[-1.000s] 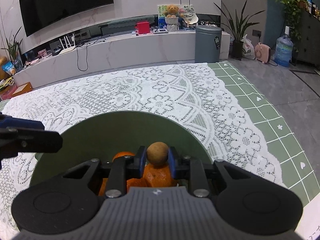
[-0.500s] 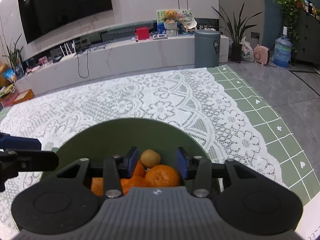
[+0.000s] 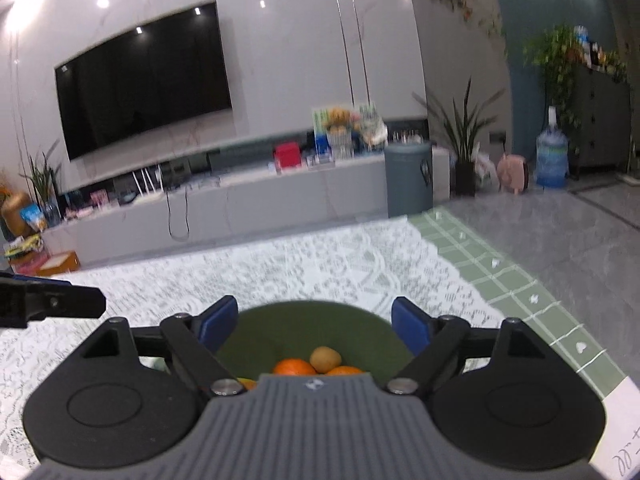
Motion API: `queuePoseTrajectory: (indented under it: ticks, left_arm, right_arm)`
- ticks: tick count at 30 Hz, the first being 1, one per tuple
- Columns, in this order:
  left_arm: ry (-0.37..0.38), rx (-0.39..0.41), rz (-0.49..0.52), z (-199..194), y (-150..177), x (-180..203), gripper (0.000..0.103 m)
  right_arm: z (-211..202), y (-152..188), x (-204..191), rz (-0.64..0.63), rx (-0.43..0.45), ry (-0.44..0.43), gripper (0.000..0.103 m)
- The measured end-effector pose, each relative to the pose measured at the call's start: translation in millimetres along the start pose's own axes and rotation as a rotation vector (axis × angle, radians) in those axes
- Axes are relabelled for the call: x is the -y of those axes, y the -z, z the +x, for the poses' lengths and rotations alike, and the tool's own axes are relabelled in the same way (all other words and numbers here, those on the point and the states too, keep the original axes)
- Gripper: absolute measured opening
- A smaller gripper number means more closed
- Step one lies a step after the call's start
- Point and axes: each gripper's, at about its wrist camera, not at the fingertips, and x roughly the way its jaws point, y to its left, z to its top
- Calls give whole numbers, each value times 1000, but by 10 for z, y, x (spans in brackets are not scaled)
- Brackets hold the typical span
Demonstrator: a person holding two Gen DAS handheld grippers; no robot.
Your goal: Organize fruits
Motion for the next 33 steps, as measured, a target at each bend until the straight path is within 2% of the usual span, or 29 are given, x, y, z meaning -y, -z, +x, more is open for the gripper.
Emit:
queuePoseTrajectory:
  ticks: [3,7,10,15,20,23,27,33]
  left_arm:
    - [-40,55,18,-173,57,-4,71]
    - [-97,116,44,-399,156,-2,82]
    - [-132,142,51,-534,228,3,90]
    - [-177,180,38,-738,370,-12,94]
    - [-260,222,53,-880,529,-1,96]
    - [-298,216,62,-900,627,1,96]
    - [-309,171,43,-849,737,-43,96]
    - [-307,68,16,-731,888,-109,96]
  right_arm:
    - [-212,2,-87,-14,49,-7,89]
    - [-502,44,-157,10,79,-43,96]
    - [-692,75,-229,-3,90,-54,97]
    - [-974,102,-318,-11,102,-54,99]
    - [-1159,176,-380,3,76,-44,99]
    - [-1218,260,-422,17,43,-16,99]
    - [-1265,428,-513,-20,16,82,99]
    - [-1202,577,-542,-45,-32,99,99]
